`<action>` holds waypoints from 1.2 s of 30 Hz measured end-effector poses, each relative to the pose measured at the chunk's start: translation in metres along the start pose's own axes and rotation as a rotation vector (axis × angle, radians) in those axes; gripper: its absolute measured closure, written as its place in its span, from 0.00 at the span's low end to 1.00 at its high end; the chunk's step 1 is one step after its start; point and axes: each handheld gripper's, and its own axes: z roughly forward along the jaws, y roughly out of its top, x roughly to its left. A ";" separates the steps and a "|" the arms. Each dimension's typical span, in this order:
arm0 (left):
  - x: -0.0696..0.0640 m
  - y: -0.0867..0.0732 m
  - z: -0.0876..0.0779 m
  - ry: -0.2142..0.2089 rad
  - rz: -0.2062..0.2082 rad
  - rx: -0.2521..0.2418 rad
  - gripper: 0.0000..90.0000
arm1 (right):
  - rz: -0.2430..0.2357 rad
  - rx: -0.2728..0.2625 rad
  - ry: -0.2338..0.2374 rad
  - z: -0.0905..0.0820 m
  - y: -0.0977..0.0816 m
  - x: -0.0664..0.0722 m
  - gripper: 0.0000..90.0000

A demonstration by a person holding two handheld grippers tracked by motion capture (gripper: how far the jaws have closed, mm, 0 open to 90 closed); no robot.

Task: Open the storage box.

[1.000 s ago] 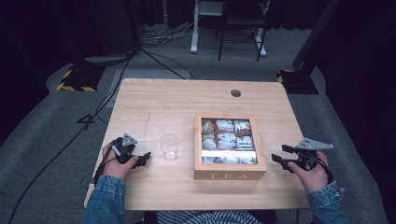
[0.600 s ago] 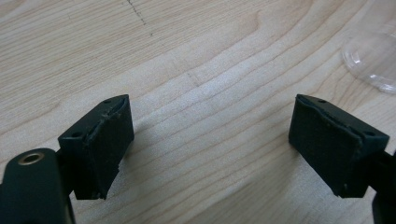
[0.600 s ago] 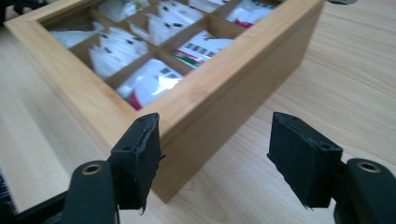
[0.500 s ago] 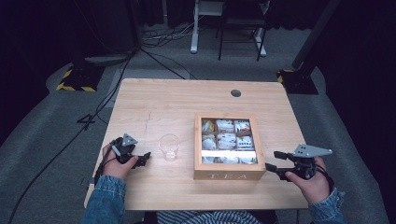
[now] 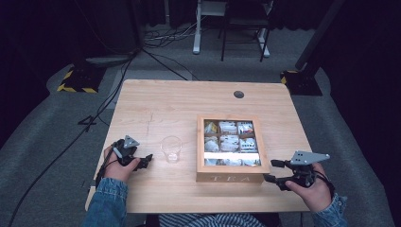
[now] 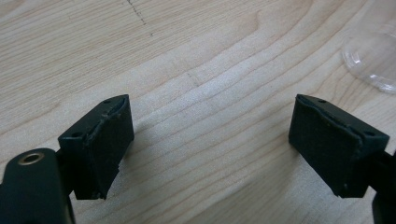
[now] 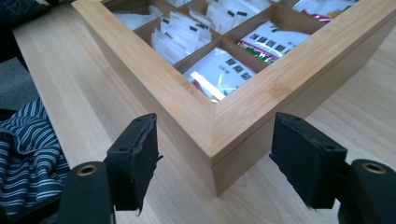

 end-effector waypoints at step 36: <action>0.000 0.000 0.000 0.000 0.000 0.000 0.16 | -0.093 0.084 -0.079 0.008 -0.002 0.005 0.61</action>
